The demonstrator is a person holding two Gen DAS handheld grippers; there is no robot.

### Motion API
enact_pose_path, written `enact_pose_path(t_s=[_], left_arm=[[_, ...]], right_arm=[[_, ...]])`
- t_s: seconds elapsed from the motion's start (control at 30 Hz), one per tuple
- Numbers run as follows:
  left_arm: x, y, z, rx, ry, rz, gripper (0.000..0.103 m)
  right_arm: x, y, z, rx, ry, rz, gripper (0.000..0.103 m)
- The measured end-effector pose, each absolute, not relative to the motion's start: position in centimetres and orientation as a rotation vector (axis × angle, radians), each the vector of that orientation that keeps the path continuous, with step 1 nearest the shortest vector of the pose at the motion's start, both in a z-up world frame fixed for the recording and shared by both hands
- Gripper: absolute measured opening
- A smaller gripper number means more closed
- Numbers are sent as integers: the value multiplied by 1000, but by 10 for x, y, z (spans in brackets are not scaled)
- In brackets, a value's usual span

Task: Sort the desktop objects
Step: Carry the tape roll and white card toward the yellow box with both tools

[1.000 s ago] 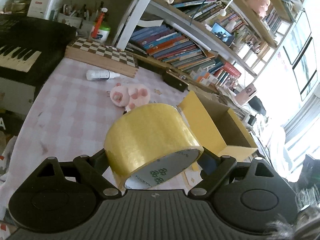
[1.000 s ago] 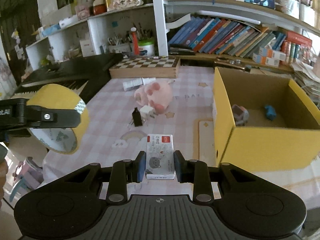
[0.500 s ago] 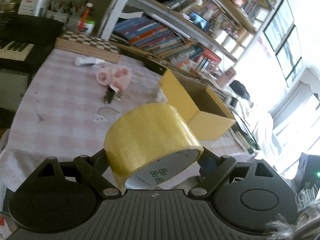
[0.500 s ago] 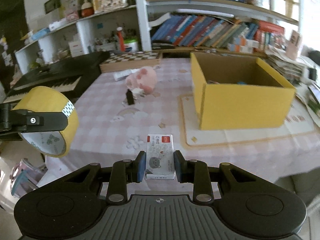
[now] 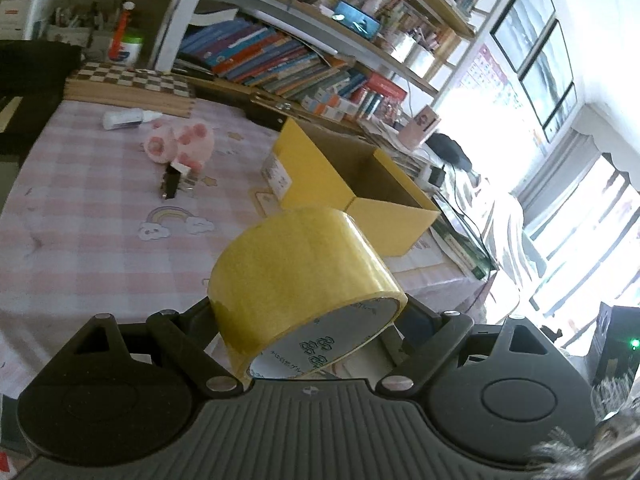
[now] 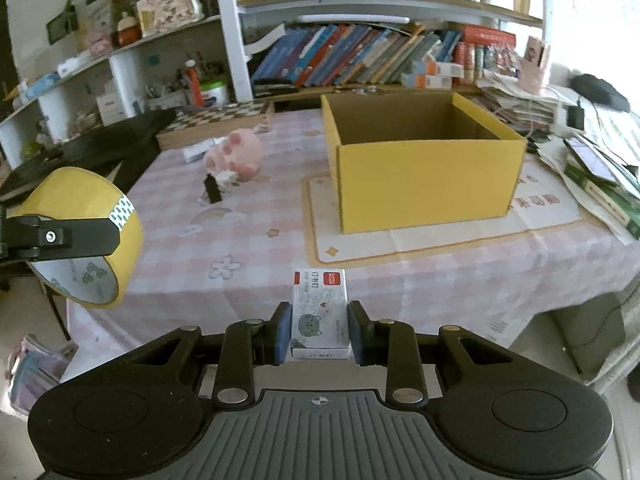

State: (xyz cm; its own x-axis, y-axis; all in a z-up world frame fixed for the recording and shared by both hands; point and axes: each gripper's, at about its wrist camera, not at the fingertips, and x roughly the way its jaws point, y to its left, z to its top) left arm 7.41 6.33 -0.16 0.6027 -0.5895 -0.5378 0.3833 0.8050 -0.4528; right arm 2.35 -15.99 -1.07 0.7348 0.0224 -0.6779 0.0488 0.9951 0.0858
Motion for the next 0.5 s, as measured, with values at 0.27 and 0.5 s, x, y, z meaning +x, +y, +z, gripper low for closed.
enact_pose_path(t_s=[0.27, 0.5], left_arm=[[90, 26, 0, -259, 744, -657, 89], [106, -12, 5, -220, 736, -721, 89]], right_arm=[[22, -188, -13, 128, 762, -82, 29], [31, -219, -13, 149, 778, -135, 29]])
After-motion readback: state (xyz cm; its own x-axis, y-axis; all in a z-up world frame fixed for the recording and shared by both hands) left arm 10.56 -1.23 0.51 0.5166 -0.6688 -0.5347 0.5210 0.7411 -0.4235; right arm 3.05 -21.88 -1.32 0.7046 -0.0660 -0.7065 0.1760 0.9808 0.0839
